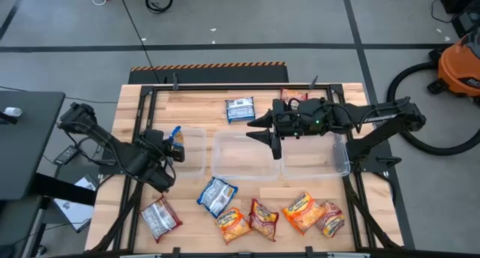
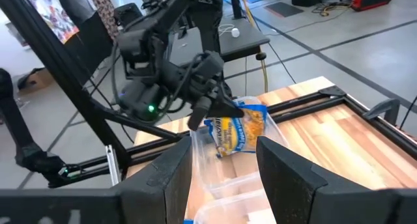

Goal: Sort Maruchan noodles
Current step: Put the blue noodle pack into the left transparent bin

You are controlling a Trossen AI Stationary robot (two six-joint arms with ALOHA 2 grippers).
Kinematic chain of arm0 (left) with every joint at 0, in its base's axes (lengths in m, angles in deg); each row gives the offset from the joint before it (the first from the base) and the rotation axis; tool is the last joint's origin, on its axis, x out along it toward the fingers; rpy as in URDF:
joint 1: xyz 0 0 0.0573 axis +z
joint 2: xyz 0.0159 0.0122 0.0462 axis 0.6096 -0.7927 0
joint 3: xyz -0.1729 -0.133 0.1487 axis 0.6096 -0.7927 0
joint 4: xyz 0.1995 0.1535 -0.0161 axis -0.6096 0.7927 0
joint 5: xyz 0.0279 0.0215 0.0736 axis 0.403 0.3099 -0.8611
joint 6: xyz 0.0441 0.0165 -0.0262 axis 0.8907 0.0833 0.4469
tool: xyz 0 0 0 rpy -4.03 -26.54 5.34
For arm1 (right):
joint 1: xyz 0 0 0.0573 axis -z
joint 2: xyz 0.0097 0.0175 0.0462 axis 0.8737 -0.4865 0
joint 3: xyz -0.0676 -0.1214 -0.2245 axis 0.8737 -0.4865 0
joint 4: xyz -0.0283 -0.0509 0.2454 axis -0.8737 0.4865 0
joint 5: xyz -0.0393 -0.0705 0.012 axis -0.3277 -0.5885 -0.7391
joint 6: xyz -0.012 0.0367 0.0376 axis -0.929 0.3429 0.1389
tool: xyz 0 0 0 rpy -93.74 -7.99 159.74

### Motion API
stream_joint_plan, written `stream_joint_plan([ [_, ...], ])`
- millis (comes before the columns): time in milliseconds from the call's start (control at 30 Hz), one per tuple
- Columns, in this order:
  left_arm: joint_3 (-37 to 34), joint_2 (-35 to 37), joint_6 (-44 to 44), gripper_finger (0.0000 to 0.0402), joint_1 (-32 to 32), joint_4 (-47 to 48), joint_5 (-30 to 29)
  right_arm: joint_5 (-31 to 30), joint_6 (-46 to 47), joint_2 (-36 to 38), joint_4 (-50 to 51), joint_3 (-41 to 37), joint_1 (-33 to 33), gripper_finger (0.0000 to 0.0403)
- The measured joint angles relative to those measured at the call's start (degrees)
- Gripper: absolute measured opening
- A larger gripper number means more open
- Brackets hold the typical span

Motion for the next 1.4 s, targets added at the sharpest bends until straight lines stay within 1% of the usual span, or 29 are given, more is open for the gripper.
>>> stream_joint_plan([
  [200, -4.8, 0.0, -2.6, 0.0003, 0.1, -5.1, -0.7, -0.1, 0.0, 0.0, -0.1, 0.0, -0.8, 0.0177],
  [333, -7.1, -0.2, -2.5, 0.0003, 0.7, -13.4, -3.9, -0.2, 0.0, 0.0, -0.2, 0.0, -0.8, 0.0177],
  [533, -8.3, -4.2, 1.8, 0.0004, 4.5, -23.5, -6.8, -0.2, 2.8, 0.0, -0.4, 0.0, -0.8, 0.0177],
  [700, -8.3, -7.9, 1.7, 0.0004, 7.0, -25.4, -6.2, -0.2, 3.5, 0.0, -0.4, 0.0, -0.8, 0.0177],
  [900, -8.3, -9.8, 2.9, 0.0005, 8.1, -29.3, -5.4, -0.2, 5.6, 0.0, -0.4, 0.0, -0.8, 0.0177],
  [967, -8.3, -10.3, 4.5, 0.0008, 8.6, -30.9, -4.1, -0.2, 5.6, 0.0, -0.4, 0.0, -0.8, 0.0177],
  [1133, -8.3, -10.2, 7.8, 0.0021, 10.4, -33.2, 2.1, -0.2, 5.6, 0.0, -0.6, 0.0, -0.8, 0.0177],
  [1400, -8.3, -10.0, 8.6, 0.0066, 12.5, -34.7, 13.5, -0.1, 5.6, 0.0, -0.7, 0.0, -0.8, 0.0177],
])
